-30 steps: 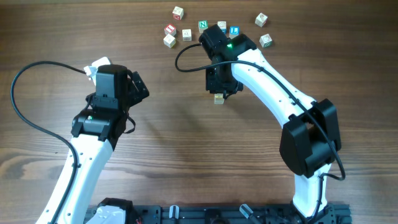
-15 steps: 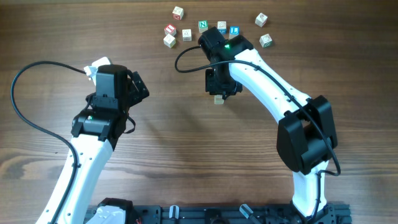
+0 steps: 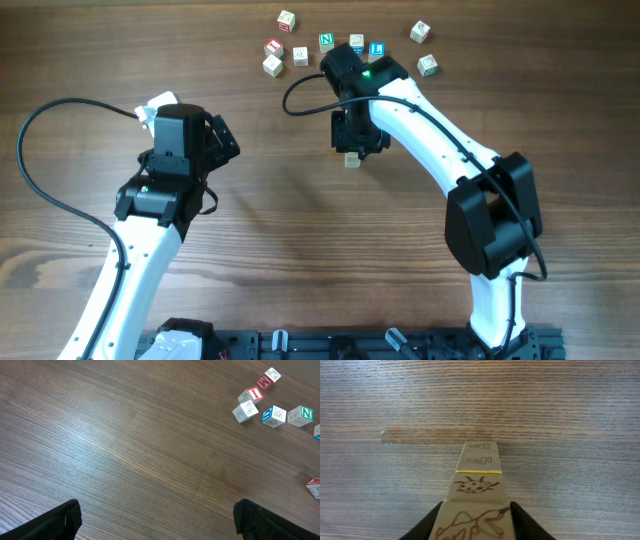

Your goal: Form a tower

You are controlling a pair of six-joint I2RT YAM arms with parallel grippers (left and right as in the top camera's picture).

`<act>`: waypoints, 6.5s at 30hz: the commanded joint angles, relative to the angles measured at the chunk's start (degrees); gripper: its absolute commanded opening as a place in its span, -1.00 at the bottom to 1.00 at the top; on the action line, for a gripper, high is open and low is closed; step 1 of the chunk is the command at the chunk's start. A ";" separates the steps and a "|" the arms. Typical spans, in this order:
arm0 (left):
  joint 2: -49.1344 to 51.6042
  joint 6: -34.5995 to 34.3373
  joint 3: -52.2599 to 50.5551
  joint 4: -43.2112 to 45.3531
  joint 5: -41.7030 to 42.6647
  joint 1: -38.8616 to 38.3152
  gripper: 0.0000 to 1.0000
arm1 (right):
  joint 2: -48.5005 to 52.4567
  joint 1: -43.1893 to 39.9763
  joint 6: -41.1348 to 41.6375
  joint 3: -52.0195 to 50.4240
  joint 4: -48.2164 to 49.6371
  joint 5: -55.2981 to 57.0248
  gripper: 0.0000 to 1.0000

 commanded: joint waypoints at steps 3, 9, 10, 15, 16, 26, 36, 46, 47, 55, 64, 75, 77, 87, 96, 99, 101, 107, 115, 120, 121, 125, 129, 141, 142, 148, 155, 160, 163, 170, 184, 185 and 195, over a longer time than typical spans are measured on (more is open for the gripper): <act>-0.35 -0.50 0.28 0.13 0.31 0.42 1.00 | 1.27 -0.24 0.68 -0.61 0.13 -0.72 -0.08; -0.35 -0.52 0.26 0.13 0.31 0.42 1.00 | 1.27 -0.24 0.66 -0.59 0.15 -1.27 -0.02; -0.35 -0.50 0.26 0.15 0.33 0.42 1.00 | 1.27 -0.24 0.66 -0.59 0.20 -1.27 0.03; -0.35 -0.52 0.28 0.13 0.31 0.42 1.00 | 1.22 -0.24 0.35 1.46 -1.44 -1.79 0.71; -0.35 -0.52 0.26 0.13 0.31 0.42 1.00 | 1.09 -0.24 -0.35 1.99 -1.84 -2.82 0.85; -0.35 -0.52 0.26 0.13 0.31 0.42 1.00 | -2.89 -2.01 -4.28 24.00 -12.44 -0.87 0.99; -0.35 -0.52 0.26 0.13 0.31 0.42 1.00 | 13.68 -9.49 2.40 27.15 4.42 3.32 0.99; -0.35 -0.52 0.26 0.13 0.31 0.42 1.00 | 25.68 -9.16 16.09 27.15 7.76 0.20 0.77; -0.35 -0.52 0.26 0.13 0.31 0.42 1.00 | 25.68 -9.07 16.20 27.15 7.76 0.15 0.68; -0.35 -0.52 0.26 0.13 0.31 0.42 1.00 | 25.40 -8.74 15.63 27.26 6.23 0.22 -0.19; -0.35 -0.50 0.26 0.15 0.31 0.42 1.00 | 11.63 -8.87 0.63 28.11 -0.26 2.47 -0.48; -0.35 -0.52 0.26 0.13 0.31 0.42 1.00 | -6.78 -7.50 -2.23 27.54 -24.00 2.36 -0.46; -0.35 -0.52 0.26 0.13 0.31 0.42 1.00 | -6.69 -6.03 -2.38 26.21 -23.82 2.40 -0.46; -0.35 -0.52 0.26 0.13 0.33 0.42 1.00 | -6.34 -0.85 -2.25 21.75 -20.94 2.40 -0.33; -0.35 -0.52 0.26 0.13 0.31 0.42 1.00 | -6.34 -0.87 -2.12 12.31 -12.98 0.50 -0.34; -0.35 -0.52 0.28 0.13 0.31 0.42 1.00 | -6.34 -0.87 -1.64 10.49 -11.15 0.17 -0.33; -0.35 -0.52 0.26 0.13 0.31 0.42 1.00 | -6.34 -0.85 -0.66 9.18 -10.14 0.15 -0.34; -0.35 -0.52 0.26 0.13 0.31 0.42 1.00 | -6.34 -0.85 -0.68 6.67 -7.39 -2.19 -0.34; -0.35 -0.50 0.26 0.13 0.31 0.42 1.00 | -5.40 0.04 -0.83 6.62 -6.45 -2.78 -0.33; -0.35 -0.52 0.28 0.13 0.31 0.42 1.00 | -3.76 0.04 -0.83 6.62 -6.49 -2.78 -0.35; -0.35 -0.50 0.28 0.13 0.31 0.42 1.00 | -3.67 0.04 -0.85 6.62 -6.51 -2.78 -0.35; -0.35 -0.50 0.26 0.13 0.31 0.42 1.00 | -3.67 0.04 -0.87 6.62 -6.54 -2.32 -0.35; -0.35 -0.52 0.26 0.13 0.31 0.42 1.00 | -3.67 0.04 -0.87 6.62 -6.71 -2.14 -0.35; -0.35 -0.52 0.26 0.13 0.31 0.42 1.00 | -3.58 0.04 -0.83 6.62 -6.75 -0.35 -0.33; -0.35 -0.52 0.26 0.13 0.31 0.42 1.00 | -3.56 0.04 -0.83 6.62 -6.69 0.11 -0.32; -0.35 -0.52 0.26 0.13 0.31 0.42 1.00 | -3.41 0.04 -0.83 6.62 -6.43 0.66 -0.31; -0.35 -0.50 0.26 0.13 0.31 0.42 1.00 | -2.58 0.04 -0.63 6.62 -6.69 0.63 -0.28; -0.35 -0.52 0.26 0.13 0.33 0.42 1.00 | -2.58 0.04 -0.61 6.62 -6.69 0.63 -0.13; -0.35 -0.52 0.26 0.13 0.31 0.42 1.00 | -2.58 0.04 -0.59 6.62 -6.69 0.63 -0.09; -0.35 -0.50 0.26 0.13 0.31 0.42 1.00 | -2.58 0.04 -0.17 6.62 -6.64 0.63 -0.23; -0.35 -0.50 0.26 0.13 0.31 0.42 1.00 | -2.60 0.04 0.66 6.84 -6.54 0.22 -0.45; -0.35 -0.50 0.26 0.13 0.31 0.42 1.00 | -2.60 0.04 0.63 7.19 -6.75 0.22 -0.47; -0.35 -0.52 0.26 0.13 0.31 0.42 1.00 | -2.73 0.04 -0.48 9.01 -7.85 0.24 -0.49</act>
